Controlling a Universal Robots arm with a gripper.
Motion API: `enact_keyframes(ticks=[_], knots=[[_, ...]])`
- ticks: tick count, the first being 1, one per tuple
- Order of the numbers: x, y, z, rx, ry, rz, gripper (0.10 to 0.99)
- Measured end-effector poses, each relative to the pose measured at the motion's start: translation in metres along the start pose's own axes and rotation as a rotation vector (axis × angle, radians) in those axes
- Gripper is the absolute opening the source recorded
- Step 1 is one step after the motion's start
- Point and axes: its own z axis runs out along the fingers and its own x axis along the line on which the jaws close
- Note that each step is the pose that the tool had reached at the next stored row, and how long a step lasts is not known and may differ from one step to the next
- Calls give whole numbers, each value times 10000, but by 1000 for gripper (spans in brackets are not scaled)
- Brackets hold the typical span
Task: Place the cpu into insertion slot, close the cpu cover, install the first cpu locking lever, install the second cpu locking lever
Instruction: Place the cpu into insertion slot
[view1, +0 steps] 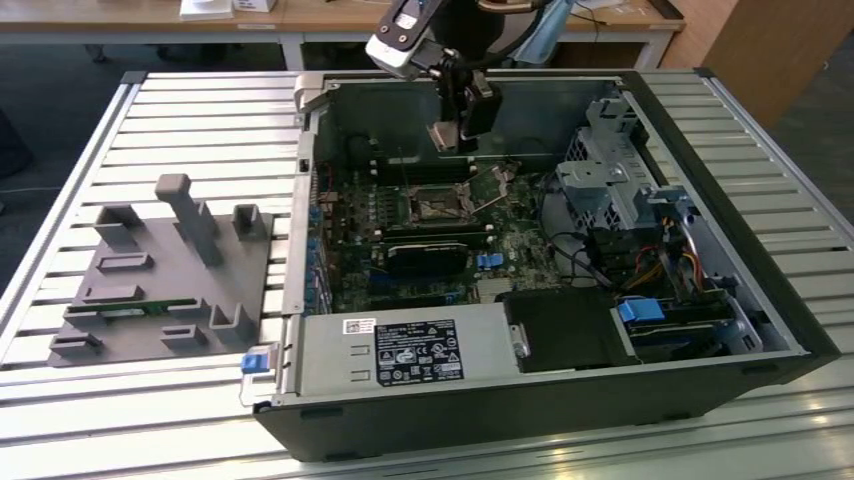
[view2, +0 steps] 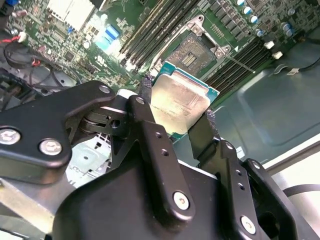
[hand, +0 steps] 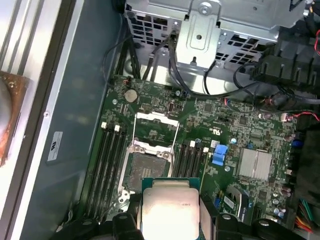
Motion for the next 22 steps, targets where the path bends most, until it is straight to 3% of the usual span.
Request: enact_keyframes(ticks=[8,22], knots=[[-1,-5,59,-13,-72,825,541],[-2,-12,135,-14,-82,928,541]])
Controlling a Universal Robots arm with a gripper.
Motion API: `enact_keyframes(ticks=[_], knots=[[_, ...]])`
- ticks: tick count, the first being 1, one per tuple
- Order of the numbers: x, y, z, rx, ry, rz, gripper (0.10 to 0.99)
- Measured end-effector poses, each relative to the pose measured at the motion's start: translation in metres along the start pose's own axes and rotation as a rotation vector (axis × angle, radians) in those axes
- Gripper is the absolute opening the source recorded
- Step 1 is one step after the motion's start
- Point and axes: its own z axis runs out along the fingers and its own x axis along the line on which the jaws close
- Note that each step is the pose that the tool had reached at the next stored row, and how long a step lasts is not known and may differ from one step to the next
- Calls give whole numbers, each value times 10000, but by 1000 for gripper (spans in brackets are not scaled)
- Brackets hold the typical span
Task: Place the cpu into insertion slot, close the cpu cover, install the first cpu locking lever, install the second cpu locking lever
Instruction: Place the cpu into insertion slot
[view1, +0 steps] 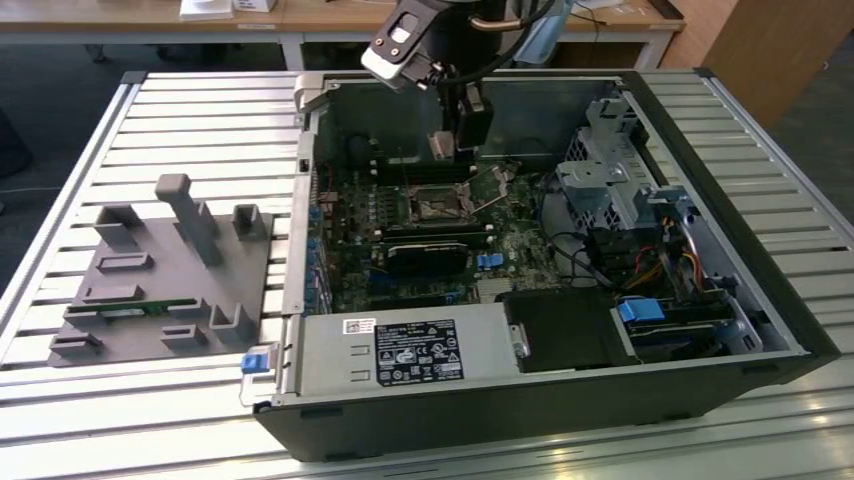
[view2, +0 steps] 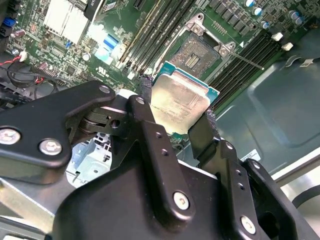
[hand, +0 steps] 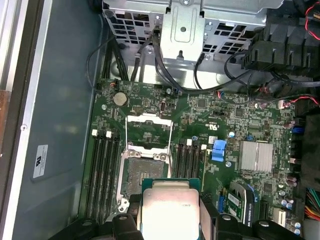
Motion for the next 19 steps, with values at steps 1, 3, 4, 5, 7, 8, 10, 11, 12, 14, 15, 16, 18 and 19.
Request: enact_keyframes(ticks=[1,3,4,5,7,8,10,11,12,14,15,16,18,19], knots=[[0,-1,7,0,0,0,541],[0,-1,18,0,0,0,541],[0,-2,23,0,0,1,541],[0,-2,27,1,0,0,541],[0,-3,36,0,0,0,541],[0,-3,40,0,1,0,541],[-1,-4,49,0,1,0,541],[-1,-5,54,0,1,0,541],[-1,-5,59,-1,1,0,541],[-1,-6,69,0,0,1,541],[-1,-6,73,0,0,0,541],[-1,-7,77,0,0,0,541],[-1,-7,84,0,0,0,541],[-1,-8,89,-1,1,0,541]])
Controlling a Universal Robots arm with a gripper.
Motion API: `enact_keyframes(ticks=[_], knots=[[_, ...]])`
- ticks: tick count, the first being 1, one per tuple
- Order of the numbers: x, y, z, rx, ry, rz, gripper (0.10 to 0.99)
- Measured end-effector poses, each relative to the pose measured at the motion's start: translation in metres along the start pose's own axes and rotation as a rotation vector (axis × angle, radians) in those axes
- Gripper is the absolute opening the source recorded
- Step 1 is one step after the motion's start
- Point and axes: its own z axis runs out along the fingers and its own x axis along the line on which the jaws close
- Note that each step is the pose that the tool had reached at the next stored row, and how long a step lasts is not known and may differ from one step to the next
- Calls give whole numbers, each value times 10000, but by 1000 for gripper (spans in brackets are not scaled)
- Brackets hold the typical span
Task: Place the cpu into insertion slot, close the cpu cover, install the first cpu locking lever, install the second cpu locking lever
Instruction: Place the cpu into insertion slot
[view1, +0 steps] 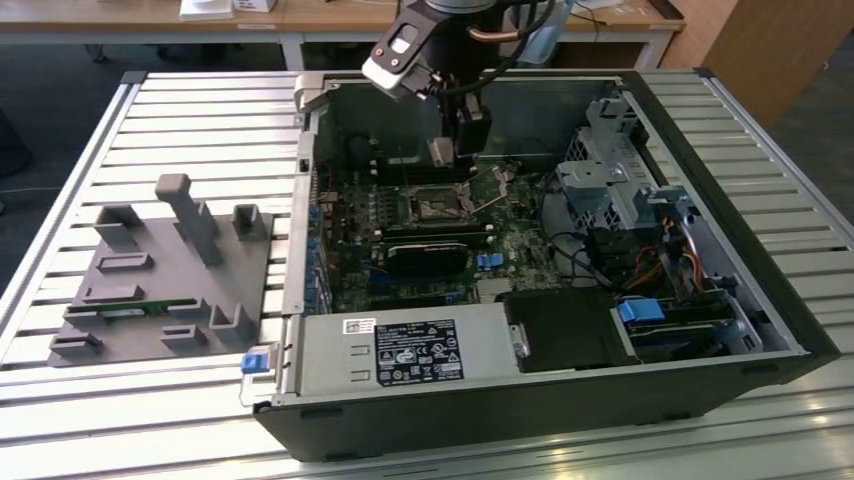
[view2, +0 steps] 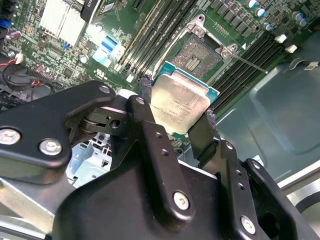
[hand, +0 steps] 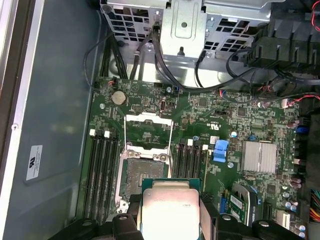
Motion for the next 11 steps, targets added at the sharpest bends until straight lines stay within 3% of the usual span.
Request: enact_keyframes(ticks=[11], knots=[[-1,-4,46,1,0,0,541]])
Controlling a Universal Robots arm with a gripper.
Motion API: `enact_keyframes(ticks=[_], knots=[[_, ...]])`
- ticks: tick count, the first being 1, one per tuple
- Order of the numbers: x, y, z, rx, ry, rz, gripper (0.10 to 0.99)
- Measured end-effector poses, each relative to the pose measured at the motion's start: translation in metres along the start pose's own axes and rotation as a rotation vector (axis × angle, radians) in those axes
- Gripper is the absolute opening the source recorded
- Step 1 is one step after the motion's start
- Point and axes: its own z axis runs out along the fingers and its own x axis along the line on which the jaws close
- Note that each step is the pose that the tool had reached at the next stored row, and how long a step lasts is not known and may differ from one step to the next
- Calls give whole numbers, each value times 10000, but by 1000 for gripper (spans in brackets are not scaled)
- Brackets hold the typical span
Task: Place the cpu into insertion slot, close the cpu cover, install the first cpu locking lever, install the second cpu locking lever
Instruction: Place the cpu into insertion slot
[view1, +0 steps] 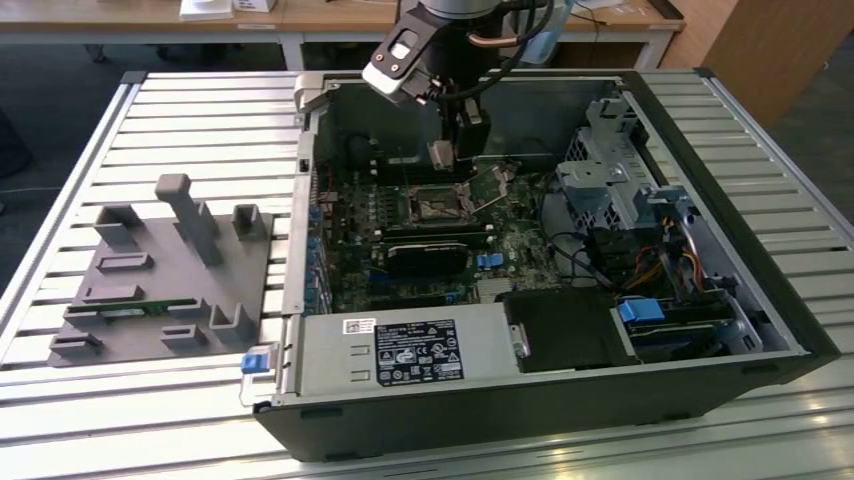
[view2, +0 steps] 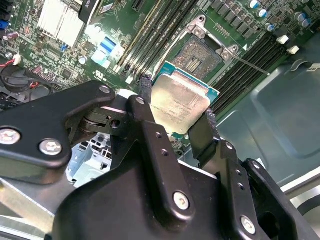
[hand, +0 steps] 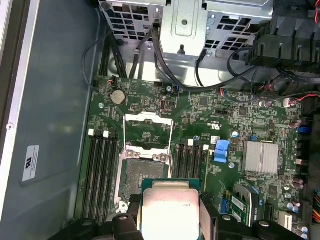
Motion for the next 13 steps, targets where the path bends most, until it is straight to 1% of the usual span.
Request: enact_keyframes(ticks=[13], knots=[[-1,-5,53,0,0,0,541]])
